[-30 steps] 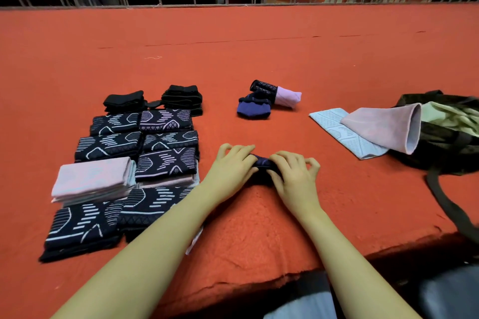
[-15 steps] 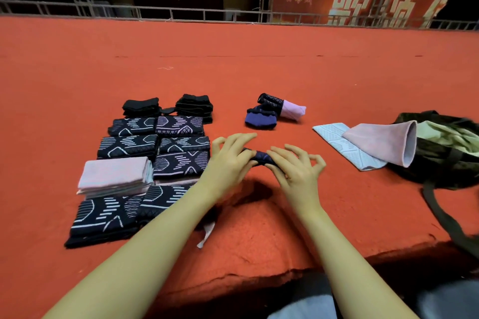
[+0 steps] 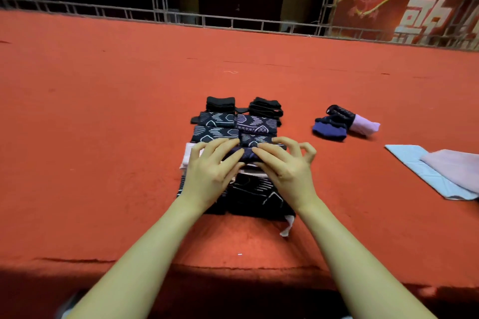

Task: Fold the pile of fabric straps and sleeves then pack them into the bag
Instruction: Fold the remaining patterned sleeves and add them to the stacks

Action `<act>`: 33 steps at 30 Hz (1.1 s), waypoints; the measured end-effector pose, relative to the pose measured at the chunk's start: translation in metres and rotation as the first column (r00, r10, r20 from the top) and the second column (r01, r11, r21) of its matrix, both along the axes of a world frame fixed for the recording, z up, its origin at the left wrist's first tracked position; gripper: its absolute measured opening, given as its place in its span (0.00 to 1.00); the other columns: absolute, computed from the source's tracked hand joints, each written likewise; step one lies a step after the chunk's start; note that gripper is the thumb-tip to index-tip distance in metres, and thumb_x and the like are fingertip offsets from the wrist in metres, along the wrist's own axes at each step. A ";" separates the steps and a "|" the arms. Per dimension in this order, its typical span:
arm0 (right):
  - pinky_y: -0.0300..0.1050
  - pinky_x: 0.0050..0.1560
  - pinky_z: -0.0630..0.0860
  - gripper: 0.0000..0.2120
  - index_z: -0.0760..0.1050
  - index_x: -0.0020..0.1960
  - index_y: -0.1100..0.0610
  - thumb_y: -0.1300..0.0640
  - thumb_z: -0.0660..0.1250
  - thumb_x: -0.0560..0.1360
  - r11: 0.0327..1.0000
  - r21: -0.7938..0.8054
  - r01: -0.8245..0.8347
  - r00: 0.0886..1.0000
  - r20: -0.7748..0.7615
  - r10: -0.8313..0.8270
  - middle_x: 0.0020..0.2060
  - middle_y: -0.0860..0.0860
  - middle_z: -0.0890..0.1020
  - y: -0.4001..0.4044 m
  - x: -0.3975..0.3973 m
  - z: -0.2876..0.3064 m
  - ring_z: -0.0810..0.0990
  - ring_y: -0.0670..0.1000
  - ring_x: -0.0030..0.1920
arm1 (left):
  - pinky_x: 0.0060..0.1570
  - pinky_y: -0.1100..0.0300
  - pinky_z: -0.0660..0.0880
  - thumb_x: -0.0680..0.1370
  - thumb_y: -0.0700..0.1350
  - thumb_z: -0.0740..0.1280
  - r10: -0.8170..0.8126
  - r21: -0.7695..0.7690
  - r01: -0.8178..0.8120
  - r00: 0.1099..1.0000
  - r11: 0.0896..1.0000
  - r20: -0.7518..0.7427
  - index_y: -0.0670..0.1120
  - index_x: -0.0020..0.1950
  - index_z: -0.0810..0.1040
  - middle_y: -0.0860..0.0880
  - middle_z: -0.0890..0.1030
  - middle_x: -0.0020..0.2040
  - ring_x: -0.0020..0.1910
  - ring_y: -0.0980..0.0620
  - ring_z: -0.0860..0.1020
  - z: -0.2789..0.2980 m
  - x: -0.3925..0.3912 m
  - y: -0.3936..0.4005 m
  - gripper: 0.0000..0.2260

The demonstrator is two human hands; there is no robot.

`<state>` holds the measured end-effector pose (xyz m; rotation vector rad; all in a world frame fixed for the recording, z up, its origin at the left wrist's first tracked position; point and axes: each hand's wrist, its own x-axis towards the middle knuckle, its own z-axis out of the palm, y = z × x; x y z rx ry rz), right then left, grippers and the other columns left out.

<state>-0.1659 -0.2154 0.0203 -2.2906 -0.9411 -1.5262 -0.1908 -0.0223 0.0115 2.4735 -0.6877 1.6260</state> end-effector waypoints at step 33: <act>0.54 0.58 0.56 0.32 0.74 0.66 0.61 0.39 0.49 0.75 0.922 -0.312 0.228 0.683 -0.624 -0.380 0.56 0.57 0.81 0.083 -0.033 -0.057 0.79 0.58 0.54 | 0.57 0.49 0.57 0.76 0.49 0.56 0.246 -0.233 -0.447 0.778 0.864 -0.579 0.42 0.59 0.79 0.41 0.81 0.56 0.53 0.43 0.81 -0.075 -0.036 0.033 0.20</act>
